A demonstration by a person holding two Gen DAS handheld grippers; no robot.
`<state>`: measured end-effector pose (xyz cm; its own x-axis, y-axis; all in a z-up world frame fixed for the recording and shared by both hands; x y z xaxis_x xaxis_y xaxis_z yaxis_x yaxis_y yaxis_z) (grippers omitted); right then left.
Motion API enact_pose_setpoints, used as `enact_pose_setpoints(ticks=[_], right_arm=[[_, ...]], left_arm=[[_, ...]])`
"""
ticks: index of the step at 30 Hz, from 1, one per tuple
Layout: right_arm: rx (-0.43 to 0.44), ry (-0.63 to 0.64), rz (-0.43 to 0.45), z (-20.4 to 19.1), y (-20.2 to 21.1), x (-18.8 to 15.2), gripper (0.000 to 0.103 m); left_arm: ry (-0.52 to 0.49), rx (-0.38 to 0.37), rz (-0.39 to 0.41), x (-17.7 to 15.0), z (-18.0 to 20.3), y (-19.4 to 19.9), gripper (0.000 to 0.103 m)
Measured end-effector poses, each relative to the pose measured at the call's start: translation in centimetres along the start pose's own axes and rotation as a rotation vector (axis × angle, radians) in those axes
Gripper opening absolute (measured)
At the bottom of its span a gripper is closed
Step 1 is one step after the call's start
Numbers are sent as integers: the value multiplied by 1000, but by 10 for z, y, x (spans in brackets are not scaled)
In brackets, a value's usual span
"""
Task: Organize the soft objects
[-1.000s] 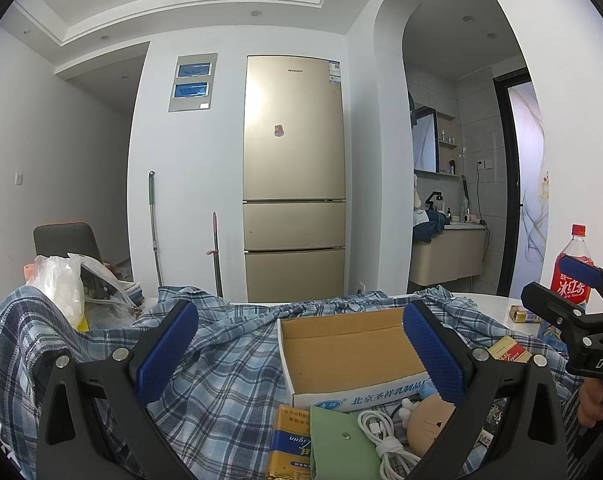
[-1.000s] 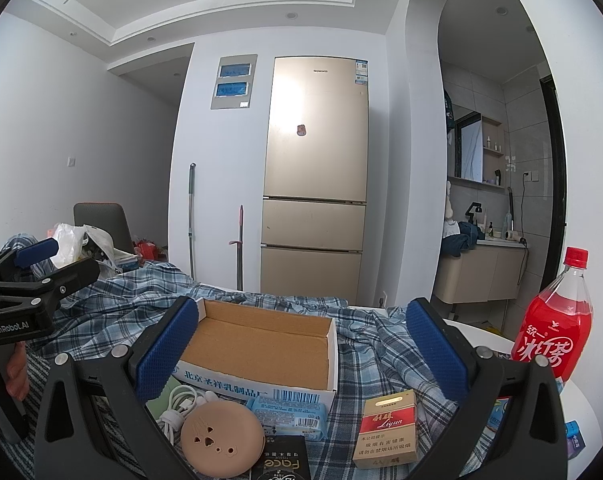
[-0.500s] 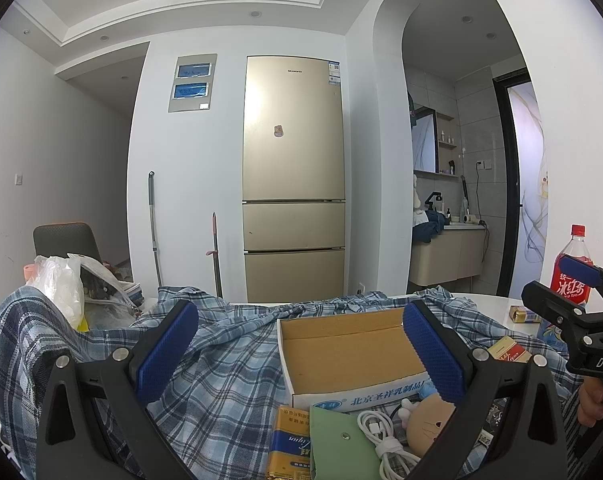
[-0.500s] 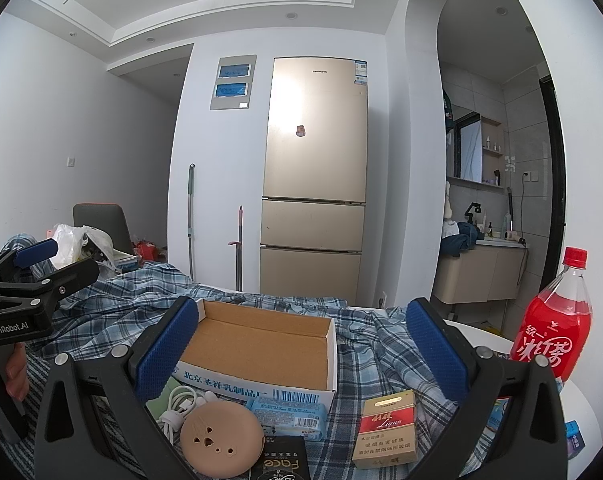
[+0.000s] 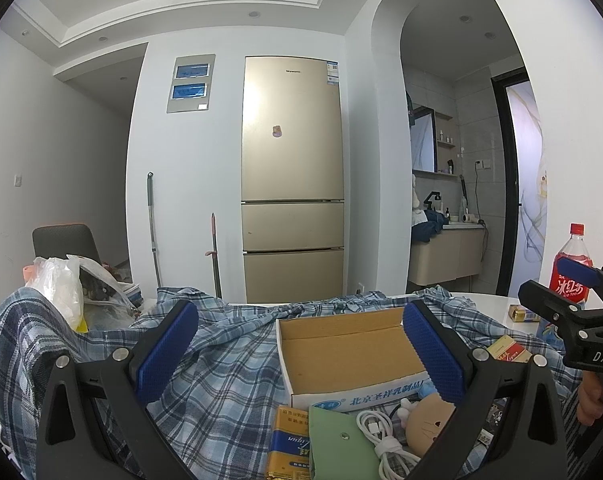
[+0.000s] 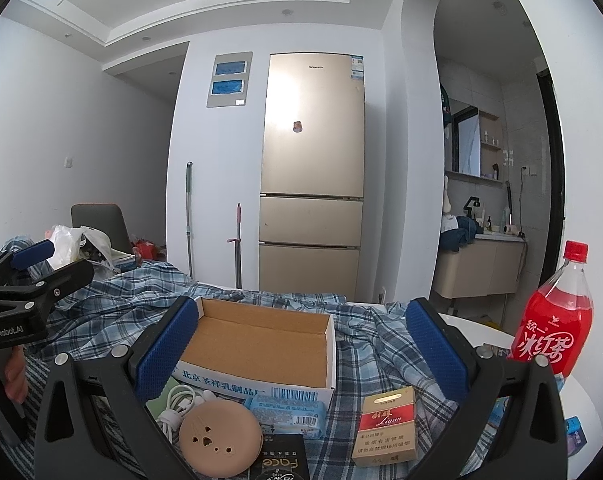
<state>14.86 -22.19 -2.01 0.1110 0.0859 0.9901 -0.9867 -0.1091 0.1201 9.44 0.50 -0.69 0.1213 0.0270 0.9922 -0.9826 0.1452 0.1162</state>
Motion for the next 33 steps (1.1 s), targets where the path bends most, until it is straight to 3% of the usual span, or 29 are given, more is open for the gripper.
enact_pose_setpoints(ticks=[9, 19, 26, 29, 33], right_arm=[[6, -23, -29, 3, -6, -3, 103], [-9, -22, -4, 1, -1, 0, 103], [-28, -36, 16, 5, 2, 7, 103], [-20, -34, -63, 4, -1, 10, 103], [52, -23, -263, -10, -15, 2, 103]], left_arm=[[-16, -11, -13, -2, 5, 1, 103], [-5, -17, -27, -5, 4, -4, 103], [11, -78, -37, 4, 9, 2, 103], [27, -108, -89, 9, 9, 3, 103], [34, -115, -193, 10, 7, 2, 103]])
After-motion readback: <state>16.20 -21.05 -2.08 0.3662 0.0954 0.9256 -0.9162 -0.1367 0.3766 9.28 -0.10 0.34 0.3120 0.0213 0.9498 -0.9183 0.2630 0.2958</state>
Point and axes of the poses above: each gripper's, at about its wrist camera, not at the fingertips, and y roughly against the way its jaws point, z to its right, x to its top, the point moved 10 cm from there along -y, roughly the way its jaws point, and after that the axes turned 9 degrees about -x, right-handed, at the moved point
